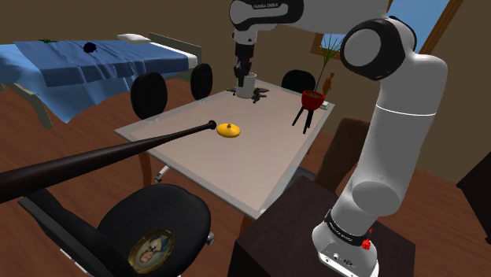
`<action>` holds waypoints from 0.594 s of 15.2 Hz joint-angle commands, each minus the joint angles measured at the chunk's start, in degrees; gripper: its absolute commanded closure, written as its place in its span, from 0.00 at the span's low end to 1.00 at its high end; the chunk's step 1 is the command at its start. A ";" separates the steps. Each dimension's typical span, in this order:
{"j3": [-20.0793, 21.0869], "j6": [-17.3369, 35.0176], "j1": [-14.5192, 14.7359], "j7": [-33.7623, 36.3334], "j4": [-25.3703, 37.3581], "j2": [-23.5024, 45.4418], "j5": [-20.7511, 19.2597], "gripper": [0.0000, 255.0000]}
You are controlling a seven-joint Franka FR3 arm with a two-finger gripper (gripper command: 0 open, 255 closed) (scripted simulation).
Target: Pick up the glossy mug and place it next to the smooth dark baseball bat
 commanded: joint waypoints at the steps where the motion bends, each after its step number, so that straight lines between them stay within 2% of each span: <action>1: 0.74 -1.18 0.80 1.63 4.47 3.40 0.60 1.00; 2: 1.18 -2.24 1.28 2.62 7.73 5.69 0.95 1.00; 9: 1.25 3.32 1.48 2.88 1.76 5.29 0.86 1.00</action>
